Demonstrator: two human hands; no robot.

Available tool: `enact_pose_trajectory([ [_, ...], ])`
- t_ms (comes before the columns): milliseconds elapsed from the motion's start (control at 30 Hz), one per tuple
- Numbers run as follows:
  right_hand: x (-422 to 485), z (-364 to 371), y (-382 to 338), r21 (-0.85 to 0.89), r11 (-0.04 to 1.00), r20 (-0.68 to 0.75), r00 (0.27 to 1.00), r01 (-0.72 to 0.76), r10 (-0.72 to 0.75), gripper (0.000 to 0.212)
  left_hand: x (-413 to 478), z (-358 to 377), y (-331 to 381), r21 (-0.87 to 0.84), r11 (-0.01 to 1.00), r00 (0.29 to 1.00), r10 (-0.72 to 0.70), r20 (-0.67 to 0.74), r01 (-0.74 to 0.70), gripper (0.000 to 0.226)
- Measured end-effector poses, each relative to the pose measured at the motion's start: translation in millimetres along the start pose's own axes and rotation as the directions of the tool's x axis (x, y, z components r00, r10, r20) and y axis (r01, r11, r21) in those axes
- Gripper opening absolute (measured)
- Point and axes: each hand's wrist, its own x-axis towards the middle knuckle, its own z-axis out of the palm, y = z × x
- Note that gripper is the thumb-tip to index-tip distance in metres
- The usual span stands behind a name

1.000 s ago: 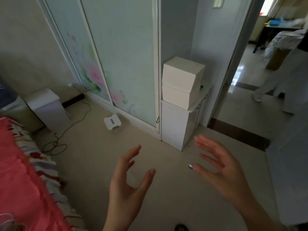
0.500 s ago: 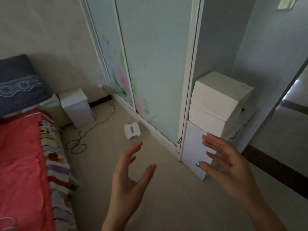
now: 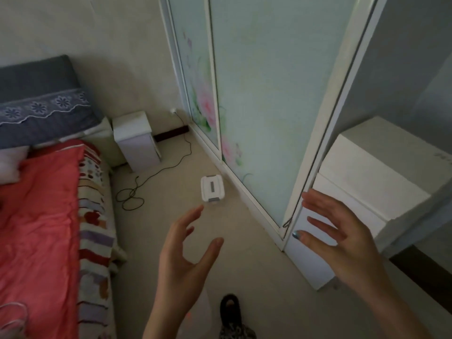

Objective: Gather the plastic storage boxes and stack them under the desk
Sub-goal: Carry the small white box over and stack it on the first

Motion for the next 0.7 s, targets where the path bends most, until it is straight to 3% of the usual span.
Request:
enact_pose_trajectory([
  [700,333,143,45,0.032,0.999,0.06,0.998,0.028,-0.03,0.071,313,-10,-138,0.069,0.997,0.998,-0.039,-0.057,0.043,0.058],
])
